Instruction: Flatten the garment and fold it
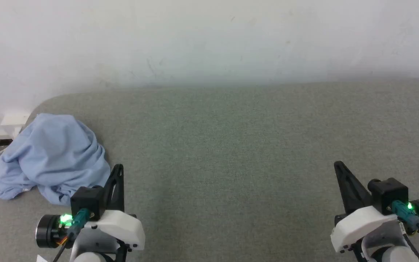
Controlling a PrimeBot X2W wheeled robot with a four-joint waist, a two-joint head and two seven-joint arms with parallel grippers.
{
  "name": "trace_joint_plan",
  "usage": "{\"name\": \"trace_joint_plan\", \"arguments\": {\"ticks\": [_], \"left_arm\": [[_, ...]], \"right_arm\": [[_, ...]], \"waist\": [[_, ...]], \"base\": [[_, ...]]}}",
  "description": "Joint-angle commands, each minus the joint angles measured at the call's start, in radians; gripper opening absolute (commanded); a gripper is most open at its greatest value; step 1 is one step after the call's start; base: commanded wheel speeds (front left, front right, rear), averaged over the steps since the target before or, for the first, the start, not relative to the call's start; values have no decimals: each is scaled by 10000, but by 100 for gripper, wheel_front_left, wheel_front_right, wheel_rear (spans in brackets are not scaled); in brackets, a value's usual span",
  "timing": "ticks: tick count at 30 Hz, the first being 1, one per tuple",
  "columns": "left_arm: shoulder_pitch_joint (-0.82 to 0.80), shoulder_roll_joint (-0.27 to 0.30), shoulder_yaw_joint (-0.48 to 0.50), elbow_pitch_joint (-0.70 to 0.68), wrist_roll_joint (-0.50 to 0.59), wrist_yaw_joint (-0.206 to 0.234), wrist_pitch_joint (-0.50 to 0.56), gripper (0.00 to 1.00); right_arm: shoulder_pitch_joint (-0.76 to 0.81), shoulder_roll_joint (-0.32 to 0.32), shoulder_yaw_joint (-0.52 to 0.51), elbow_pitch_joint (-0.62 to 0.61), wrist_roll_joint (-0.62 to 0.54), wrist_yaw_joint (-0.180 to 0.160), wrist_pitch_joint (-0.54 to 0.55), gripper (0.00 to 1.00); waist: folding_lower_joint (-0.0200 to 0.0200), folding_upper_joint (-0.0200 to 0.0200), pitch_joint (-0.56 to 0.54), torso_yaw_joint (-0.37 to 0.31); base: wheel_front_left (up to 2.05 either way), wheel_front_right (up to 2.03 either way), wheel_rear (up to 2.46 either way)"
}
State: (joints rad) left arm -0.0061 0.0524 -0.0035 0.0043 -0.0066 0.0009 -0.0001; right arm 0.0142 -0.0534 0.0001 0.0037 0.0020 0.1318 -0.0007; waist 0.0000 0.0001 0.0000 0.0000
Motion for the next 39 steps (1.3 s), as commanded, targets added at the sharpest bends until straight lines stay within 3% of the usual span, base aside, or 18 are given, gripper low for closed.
{"name": "trace_joint_plan", "arguments": {"ticks": [1,16,17,39], "left_arm": [[61,-22,35,-43,66,-9,1,0],[61,-22,35,-43,66,-9,1,0],[-1,2,-3,3,-1,0,-4,100],[-158,-2,-119,241,-441,113,-422,100]], "right_arm": [[-142,32,-1,-37,-20,-11,7,0],[-142,32,-1,-37,-20,-11,7,0],[2,-2,-2,2,1,0,-2,100],[-112,2,-50,251,363,-2,-421,100]], "waist": [[0,-1,0,0],[0,-1,0,0],[0,-1,0,0],[0,-1,48,197]], "base": [[0,0,0],[0,0,0],[0,0,0],[0,0,0]]}}
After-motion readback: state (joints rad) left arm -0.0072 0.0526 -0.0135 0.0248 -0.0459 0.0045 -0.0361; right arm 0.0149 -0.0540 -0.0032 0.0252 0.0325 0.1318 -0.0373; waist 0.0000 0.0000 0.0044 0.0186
